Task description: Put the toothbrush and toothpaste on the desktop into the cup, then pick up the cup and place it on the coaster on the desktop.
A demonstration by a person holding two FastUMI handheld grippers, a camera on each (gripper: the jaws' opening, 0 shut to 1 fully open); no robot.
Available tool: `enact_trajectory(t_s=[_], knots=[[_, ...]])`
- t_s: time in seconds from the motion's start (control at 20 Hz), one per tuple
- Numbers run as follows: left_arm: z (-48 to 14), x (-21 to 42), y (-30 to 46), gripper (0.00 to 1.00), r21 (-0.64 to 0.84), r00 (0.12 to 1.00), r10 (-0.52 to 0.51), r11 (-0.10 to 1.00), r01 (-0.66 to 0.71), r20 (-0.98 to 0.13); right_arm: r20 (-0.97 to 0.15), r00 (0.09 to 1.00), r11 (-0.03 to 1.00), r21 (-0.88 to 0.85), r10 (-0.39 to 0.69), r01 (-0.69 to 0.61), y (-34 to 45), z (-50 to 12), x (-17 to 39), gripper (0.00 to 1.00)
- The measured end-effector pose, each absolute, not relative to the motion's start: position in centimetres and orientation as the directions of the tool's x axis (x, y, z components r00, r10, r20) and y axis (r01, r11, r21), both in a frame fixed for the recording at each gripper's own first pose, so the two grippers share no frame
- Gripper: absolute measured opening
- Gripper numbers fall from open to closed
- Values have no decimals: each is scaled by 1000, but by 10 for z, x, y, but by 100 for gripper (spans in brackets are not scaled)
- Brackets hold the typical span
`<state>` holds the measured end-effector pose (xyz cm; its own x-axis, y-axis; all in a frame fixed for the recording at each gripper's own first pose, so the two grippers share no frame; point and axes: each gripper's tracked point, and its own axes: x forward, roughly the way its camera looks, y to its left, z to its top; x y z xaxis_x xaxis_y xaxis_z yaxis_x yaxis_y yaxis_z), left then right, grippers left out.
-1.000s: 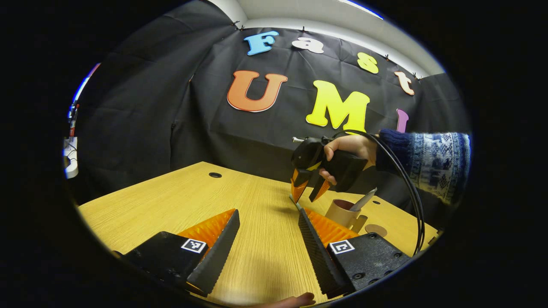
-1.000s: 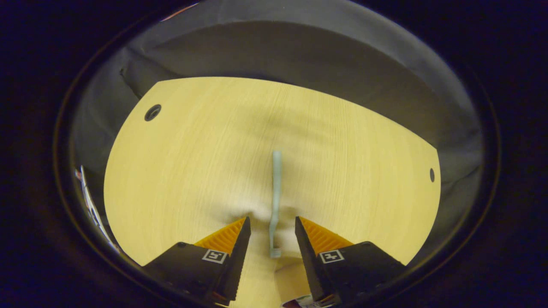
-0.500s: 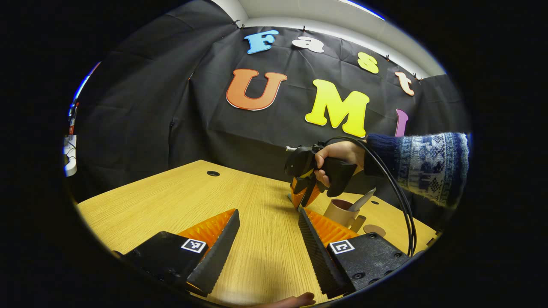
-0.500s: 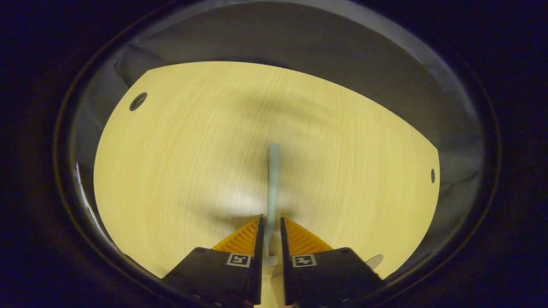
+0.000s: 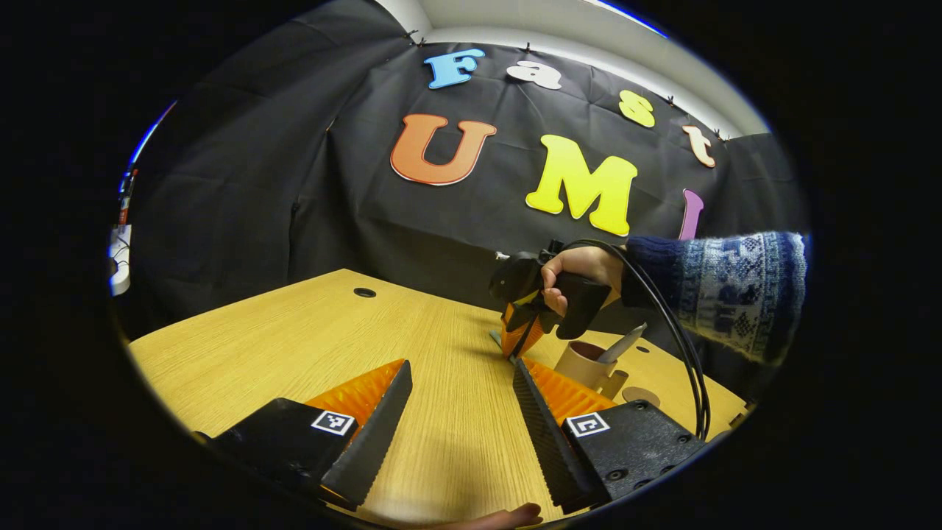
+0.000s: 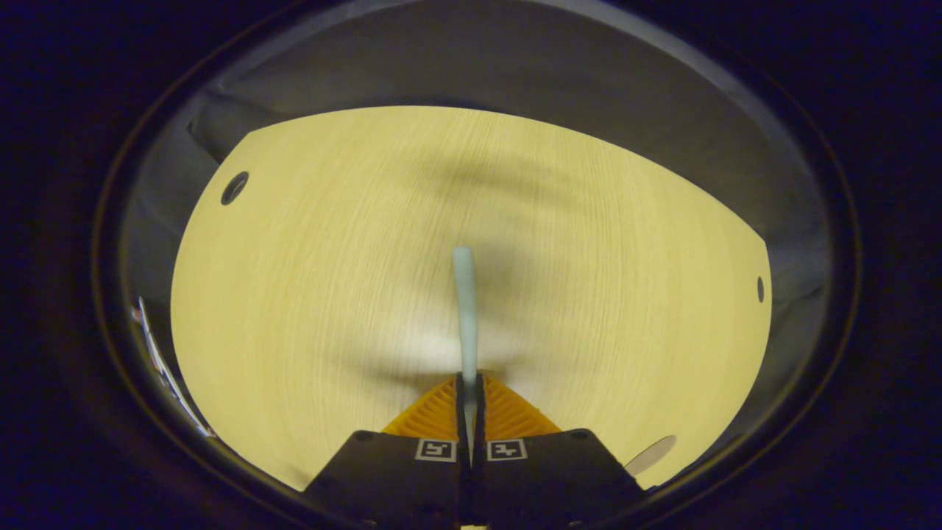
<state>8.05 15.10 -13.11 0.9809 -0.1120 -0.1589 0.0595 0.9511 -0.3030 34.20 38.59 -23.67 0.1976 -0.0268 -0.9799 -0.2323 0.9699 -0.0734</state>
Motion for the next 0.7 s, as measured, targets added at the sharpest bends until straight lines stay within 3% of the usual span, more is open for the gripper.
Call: enact_trajectory(t_s=[0.15,0.3,0.7], knots=[[-127,78,152,89,-293,982,-107,954,58,-153,-981,195,970,-26,21,-240,391,-232,337,0],[-124,74,152,89,-290,984,-101,955,55,-147,-962,259,969,23,89,-247,396,-190,338,0],[-117,66,131,89,-257,984,-116,963,79,-135,-811,431,912,297,397,-282,369,-72,307,0]])
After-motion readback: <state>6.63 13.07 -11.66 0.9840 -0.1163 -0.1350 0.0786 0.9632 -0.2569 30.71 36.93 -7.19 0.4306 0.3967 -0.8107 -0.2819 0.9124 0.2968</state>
